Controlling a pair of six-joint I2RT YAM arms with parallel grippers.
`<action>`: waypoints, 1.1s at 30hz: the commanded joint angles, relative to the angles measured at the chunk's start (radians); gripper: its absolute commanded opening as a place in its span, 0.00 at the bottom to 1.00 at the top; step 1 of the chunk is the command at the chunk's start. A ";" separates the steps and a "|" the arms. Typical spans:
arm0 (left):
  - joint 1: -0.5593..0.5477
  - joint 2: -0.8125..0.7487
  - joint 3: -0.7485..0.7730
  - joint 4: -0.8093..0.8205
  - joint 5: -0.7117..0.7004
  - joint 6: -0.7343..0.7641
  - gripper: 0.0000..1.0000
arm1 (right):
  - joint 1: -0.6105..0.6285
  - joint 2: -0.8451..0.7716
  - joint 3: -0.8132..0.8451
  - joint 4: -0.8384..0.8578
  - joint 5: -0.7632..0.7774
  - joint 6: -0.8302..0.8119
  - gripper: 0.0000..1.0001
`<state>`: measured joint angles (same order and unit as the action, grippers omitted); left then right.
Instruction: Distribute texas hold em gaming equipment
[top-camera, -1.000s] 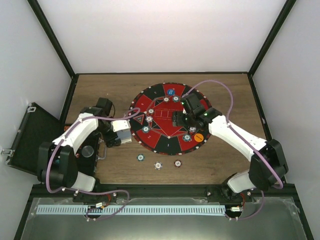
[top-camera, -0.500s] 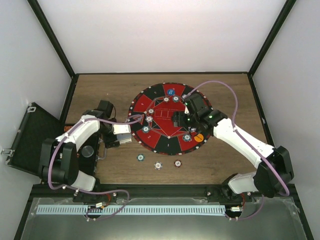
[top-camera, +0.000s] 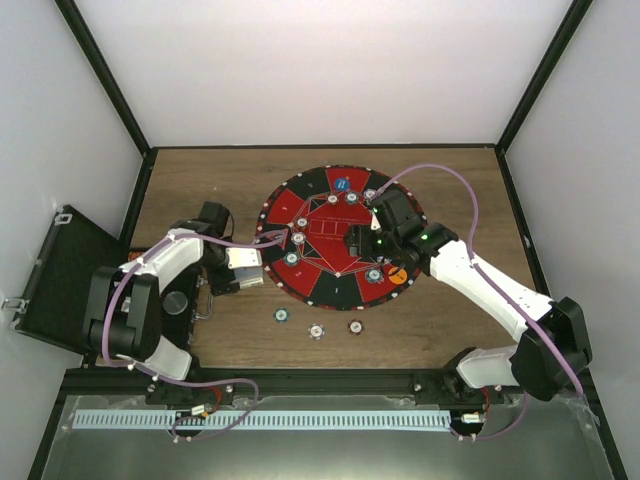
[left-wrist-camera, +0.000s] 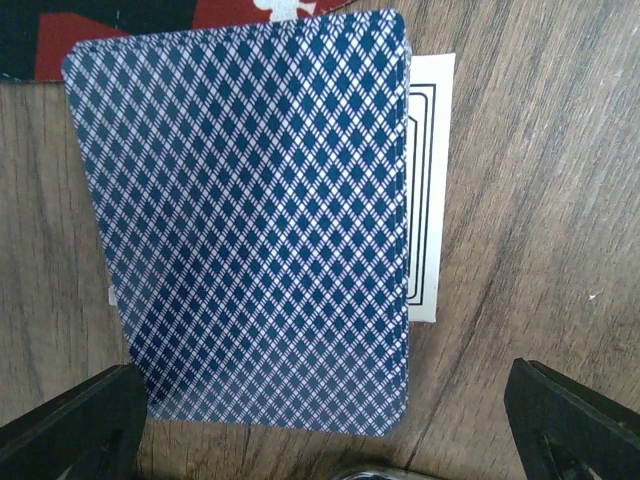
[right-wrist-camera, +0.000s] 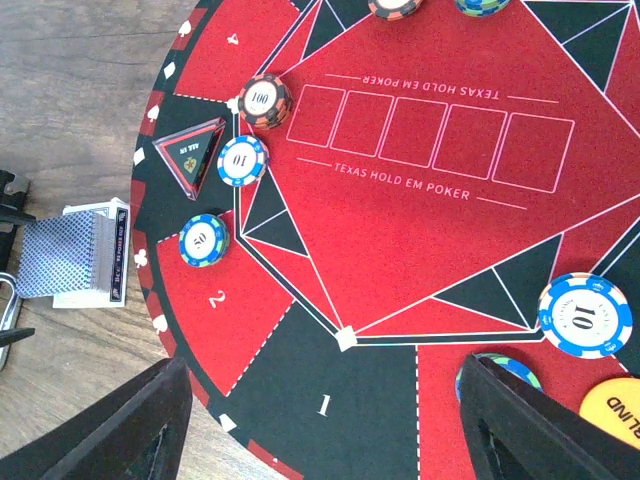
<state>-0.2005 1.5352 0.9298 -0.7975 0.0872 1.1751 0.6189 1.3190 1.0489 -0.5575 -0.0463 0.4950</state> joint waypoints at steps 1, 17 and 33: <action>0.010 0.017 -0.012 0.005 -0.002 -0.005 1.00 | 0.008 -0.025 0.005 0.001 -0.010 0.006 0.75; 0.044 0.005 -0.014 0.014 0.028 0.042 1.00 | 0.009 -0.032 0.005 -0.001 -0.012 0.005 0.71; 0.042 -0.045 0.013 -0.030 0.042 0.093 1.00 | 0.009 -0.030 0.007 0.000 -0.033 0.002 0.68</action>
<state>-0.1604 1.4643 0.9039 -0.7918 0.0917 1.2507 0.6189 1.3140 1.0489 -0.5575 -0.0708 0.4950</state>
